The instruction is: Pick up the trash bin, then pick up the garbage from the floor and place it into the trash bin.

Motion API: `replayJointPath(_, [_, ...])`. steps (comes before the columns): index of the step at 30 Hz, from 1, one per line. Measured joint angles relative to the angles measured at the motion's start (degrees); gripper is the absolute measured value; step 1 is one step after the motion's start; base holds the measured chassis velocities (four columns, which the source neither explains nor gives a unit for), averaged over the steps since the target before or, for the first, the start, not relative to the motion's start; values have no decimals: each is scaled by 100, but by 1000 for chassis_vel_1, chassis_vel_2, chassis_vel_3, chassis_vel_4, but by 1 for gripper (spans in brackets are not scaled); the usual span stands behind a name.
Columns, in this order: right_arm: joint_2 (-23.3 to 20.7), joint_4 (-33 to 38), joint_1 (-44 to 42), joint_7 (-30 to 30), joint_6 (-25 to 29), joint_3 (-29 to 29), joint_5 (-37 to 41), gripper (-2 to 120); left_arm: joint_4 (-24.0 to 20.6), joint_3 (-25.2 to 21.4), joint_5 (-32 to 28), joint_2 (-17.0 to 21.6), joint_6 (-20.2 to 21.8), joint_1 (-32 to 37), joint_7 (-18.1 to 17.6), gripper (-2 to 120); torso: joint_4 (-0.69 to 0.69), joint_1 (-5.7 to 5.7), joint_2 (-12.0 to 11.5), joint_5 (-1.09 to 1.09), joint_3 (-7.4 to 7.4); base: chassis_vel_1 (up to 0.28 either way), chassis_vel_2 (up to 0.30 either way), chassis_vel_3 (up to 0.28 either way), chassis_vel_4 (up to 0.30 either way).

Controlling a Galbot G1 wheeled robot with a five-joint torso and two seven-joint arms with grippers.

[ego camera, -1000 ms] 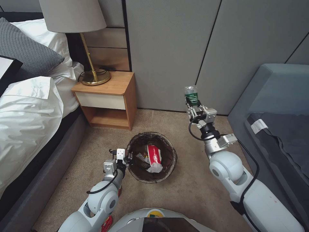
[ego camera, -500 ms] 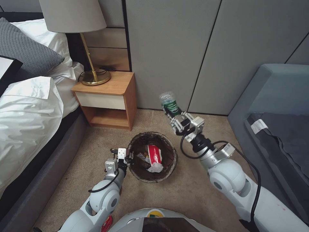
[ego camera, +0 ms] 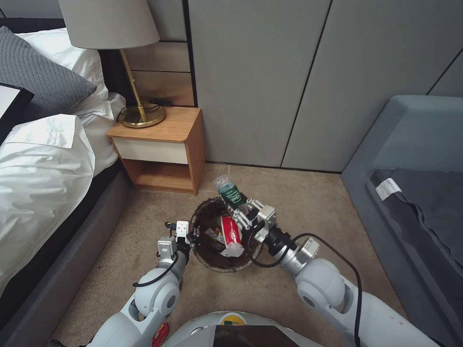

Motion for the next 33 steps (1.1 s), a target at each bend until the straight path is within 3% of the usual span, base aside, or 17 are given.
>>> replayJointPath(7, [-356,356,-65,-806,263,-269,261,28,53,53,16,-34,22,-66,-7,3,1,0,0,0,0,0,0,0,0])
replayJointPath(19, [-502,152,-215,-1067,376,-1277,-24,28,107,54,23,-97,43,-114,-18,3,0,0,0,1,0,0,0,0,0])
replayJointPath(23, [-461,-215,-204,-1108,483,-1875,-252,46,95,13,14,-83,52,-110,-25,3,0,0,0,0,0,0,0,0,0])
replayJointPath(33, [-229,-1205,18,-1078,676,-2383,-622,81,4,-48,8,-98,50,-47,-25,3,1,0,0,1,0,0,0,0,0])
